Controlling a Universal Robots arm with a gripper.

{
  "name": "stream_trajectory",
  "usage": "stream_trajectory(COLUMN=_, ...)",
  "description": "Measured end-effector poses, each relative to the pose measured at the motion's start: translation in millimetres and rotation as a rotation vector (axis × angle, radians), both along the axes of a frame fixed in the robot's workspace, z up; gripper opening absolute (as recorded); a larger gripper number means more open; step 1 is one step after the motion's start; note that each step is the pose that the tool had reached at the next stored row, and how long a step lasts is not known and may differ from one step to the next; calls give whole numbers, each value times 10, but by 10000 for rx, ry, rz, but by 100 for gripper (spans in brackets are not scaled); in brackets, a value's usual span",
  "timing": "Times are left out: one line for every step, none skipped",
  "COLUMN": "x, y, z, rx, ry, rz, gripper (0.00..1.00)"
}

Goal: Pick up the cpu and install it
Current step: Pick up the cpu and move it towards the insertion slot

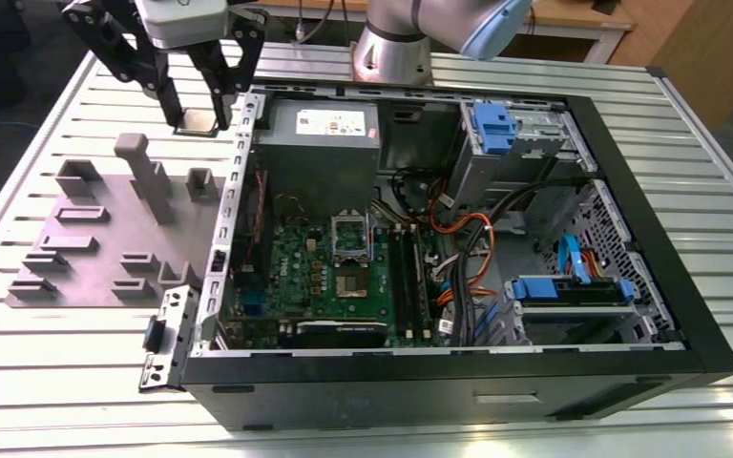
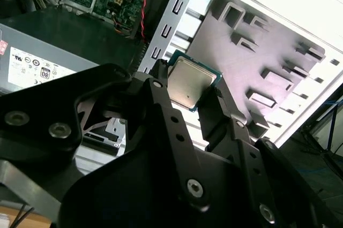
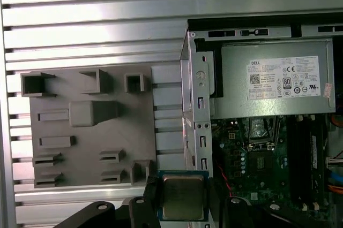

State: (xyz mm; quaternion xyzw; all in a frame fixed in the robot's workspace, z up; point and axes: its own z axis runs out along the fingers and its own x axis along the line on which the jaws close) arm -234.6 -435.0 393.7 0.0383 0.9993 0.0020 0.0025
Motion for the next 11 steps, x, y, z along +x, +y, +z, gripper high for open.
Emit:
stream_trajectory(x=0, y=0, z=0, rx=0, ry=0, rz=0, gripper=47)
stream_trajectory(x=0, y=0, z=0, rx=0, ry=0, rz=0, gripper=47)
stream_trajectory(x=1, y=0, z=0, rx=0, ry=0, rz=0, gripper=47)
stream_trajectory(x=11, y=0, z=0, rx=0, ry=0, rz=2, gripper=47)
stream_trajectory(x=28, y=1, z=0, rx=0, ry=1, rz=2, gripper=47)
stream_trajectory(x=47, y=0, z=1, rx=-1, ry=1, rz=0, gripper=47)
stream_trajectory(x=59, y=0, z=0, rx=1, ry=0, rz=1, gripper=47)
stream_trajectory(x=60, y=0, z=0, rx=0, ry=0, rz=1, gripper=47)
stream_trajectory(x=60, y=0, z=0, rx=0, ry=0, rz=1, gripper=47)
stream_trajectory(x=60, y=0, z=0, rx=1, ry=0, rz=0, gripper=47)
stream_trajectory(x=61, y=0, z=0, rx=0, ry=0, rz=0, gripper=47)
